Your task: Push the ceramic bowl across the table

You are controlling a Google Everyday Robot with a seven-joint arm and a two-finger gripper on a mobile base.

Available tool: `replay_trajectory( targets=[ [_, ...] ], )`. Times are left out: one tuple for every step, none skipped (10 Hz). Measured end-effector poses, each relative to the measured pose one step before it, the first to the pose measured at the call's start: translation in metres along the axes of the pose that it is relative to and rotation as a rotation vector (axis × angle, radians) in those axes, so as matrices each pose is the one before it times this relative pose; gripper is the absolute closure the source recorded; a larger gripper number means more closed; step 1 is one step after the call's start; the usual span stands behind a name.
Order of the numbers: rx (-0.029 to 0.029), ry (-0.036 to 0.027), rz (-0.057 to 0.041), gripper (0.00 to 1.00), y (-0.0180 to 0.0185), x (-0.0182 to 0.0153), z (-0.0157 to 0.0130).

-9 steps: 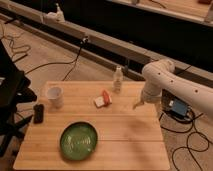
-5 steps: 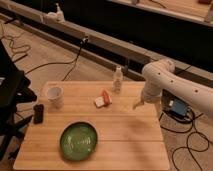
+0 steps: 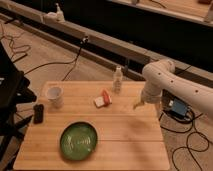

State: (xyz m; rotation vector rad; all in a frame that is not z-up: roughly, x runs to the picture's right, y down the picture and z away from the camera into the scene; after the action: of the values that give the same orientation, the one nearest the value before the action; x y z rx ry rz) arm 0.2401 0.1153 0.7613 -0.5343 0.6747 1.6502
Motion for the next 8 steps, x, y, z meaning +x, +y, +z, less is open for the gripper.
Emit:
replay_trajectory(
  targets=[
    [0.00003, 0.00004, 0.00004, 0.2, -0.00003, 0.00002, 0.0],
    [-0.00002, 0.00002, -0.00007, 0.2, 0.00002, 0.00001, -0.00001],
    [0.00003, 0.00007, 0.00003, 0.2, -0.00002, 0.00002, 0.00004],
    [-0.00003, 0.00001, 0.00001, 0.2, 0.00002, 0.0, -0.00001],
    [0.00006, 0.00003, 0.00001, 0.2, -0.00003, 0.00001, 0.00001],
    [-0.00006, 0.00003, 0.0, 0.21, 0.00002, 0.0, 0.00001],
    [0.00001, -0.0001, -0.00004, 0.27, 0.00001, -0.00002, -0.00004],
    [0.00007, 0.00001, 0.00002, 0.37, -0.00003, 0.0, 0.00001]
  ],
)
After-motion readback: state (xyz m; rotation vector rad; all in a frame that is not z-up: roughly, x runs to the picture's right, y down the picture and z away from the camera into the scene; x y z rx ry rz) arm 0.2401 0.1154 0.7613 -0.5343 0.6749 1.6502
